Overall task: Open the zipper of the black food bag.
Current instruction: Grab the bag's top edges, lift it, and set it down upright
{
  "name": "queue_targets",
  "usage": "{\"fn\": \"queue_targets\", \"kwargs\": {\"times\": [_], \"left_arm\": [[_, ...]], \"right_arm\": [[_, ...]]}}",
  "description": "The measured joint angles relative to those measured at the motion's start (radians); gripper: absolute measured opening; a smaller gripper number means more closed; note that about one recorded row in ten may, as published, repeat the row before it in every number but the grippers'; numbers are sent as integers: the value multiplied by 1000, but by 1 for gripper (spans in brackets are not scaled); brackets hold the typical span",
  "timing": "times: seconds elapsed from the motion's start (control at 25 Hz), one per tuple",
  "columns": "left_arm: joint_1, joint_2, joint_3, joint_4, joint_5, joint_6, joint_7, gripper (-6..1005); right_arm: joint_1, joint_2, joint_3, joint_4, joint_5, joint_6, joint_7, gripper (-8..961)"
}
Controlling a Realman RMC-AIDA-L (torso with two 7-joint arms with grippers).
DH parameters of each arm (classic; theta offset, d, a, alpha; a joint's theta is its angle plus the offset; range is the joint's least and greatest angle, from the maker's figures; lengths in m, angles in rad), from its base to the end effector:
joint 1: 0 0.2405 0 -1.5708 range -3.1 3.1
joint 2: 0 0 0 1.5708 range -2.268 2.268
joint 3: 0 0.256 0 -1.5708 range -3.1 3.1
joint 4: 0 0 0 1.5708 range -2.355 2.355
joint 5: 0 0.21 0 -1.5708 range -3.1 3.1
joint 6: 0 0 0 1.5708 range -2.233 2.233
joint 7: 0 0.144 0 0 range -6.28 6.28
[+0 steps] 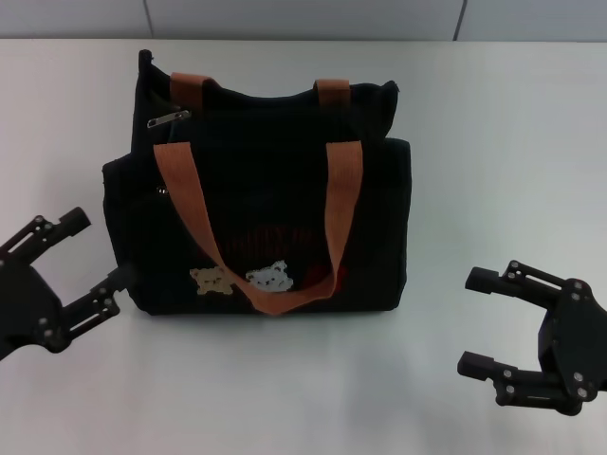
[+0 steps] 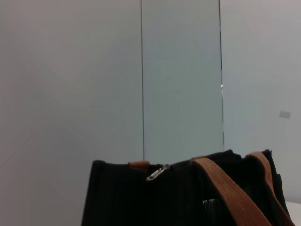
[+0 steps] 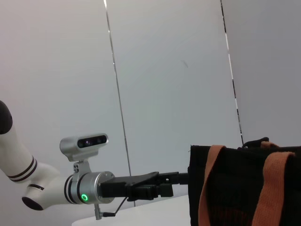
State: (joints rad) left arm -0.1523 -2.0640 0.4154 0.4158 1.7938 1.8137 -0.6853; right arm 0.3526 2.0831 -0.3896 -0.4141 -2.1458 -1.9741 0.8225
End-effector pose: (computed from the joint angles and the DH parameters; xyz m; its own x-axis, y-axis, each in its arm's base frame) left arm -0.3444 0.1964 0.0233 0.7068 -0.0250 0.7070 0.4641 -0.7379 -0.4901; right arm 0.2919 0.2153 -0.0082 0.6743 -0.1036 -0.7311 -0.2578 -0.9609 -0.1016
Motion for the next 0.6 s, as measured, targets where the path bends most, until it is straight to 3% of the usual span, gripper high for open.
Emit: {"fn": "queue_targets", "kwargs": {"times": [0.24,0.6], "left_arm": [[-45,-4,-1,-65,-3,-62,0,799],[-114,-7,6,-145,-7,-147,30,718]], "right_arm": [[-1,0,0,0,0,0,0,838],[3,1,0,0,0,1,1,839]]}}
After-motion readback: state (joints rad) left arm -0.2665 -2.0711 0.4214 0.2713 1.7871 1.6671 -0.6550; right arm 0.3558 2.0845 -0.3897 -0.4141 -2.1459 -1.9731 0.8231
